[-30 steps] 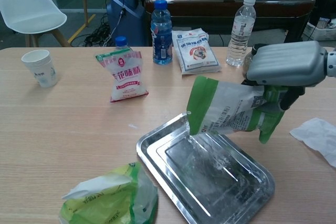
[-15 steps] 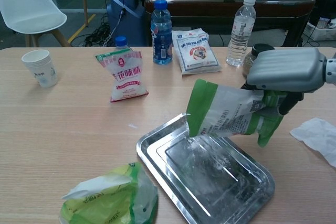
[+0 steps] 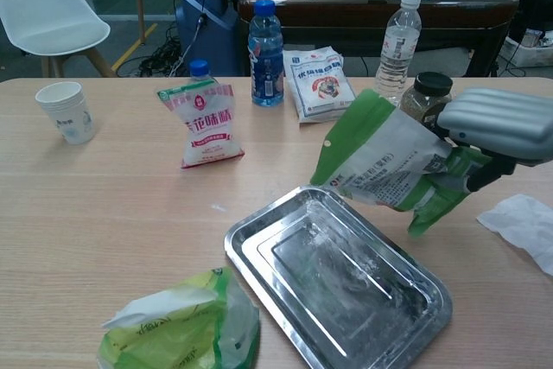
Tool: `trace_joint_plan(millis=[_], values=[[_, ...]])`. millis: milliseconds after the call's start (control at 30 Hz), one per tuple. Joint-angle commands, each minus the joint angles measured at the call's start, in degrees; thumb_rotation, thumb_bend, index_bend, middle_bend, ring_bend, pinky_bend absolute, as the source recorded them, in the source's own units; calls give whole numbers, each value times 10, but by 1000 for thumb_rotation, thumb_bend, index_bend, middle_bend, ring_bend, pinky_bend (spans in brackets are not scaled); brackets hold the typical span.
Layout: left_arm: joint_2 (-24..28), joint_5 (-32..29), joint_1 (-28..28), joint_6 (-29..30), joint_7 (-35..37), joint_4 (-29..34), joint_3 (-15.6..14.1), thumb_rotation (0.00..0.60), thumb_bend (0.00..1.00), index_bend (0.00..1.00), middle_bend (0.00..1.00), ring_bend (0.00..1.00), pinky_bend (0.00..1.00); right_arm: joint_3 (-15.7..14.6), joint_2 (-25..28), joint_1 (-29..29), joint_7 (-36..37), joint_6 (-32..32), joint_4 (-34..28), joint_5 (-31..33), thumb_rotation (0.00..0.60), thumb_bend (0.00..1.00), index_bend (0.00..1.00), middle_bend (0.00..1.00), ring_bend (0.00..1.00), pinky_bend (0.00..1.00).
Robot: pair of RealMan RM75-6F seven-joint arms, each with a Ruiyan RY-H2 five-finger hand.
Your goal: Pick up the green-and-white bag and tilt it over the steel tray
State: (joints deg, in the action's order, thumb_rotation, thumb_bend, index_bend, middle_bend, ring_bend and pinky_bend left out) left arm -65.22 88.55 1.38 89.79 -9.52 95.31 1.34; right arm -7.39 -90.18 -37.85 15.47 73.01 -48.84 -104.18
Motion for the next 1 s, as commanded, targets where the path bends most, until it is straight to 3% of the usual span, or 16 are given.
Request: trace_joint_plan(millis=[33, 233, 400, 700, 1000], values=[[0, 1, 0, 1, -4, 3, 0, 600, 188, 94, 47, 102, 74, 3, -81, 43, 84, 68, 114, 9, 600, 649, 699, 653, 575, 603], [2, 0, -2, 2, -8, 7, -2, 600, 187, 94, 47, 102, 73, 8, -158, 69, 161, 110, 242, 19, 600, 649, 699, 653, 575, 603], [3, 1, -3, 4, -11, 10, -1, 600, 187, 94, 47, 102, 72, 11, -197, 79, 209, 114, 310, 30, 600, 649, 699, 653, 575, 602], [6, 3, -4, 7, -14, 15, -1, 600, 187, 94, 43, 102, 70, 12, -238, 83, 235, 112, 373, 40, 600, 649, 699, 653, 575, 602], [3, 3, -5, 4, -14, 13, -3, 600, 187, 94, 42, 102, 70, 8, -256, 86, 248, 93, 398, 46, 600, 649, 699, 651, 570, 603]])
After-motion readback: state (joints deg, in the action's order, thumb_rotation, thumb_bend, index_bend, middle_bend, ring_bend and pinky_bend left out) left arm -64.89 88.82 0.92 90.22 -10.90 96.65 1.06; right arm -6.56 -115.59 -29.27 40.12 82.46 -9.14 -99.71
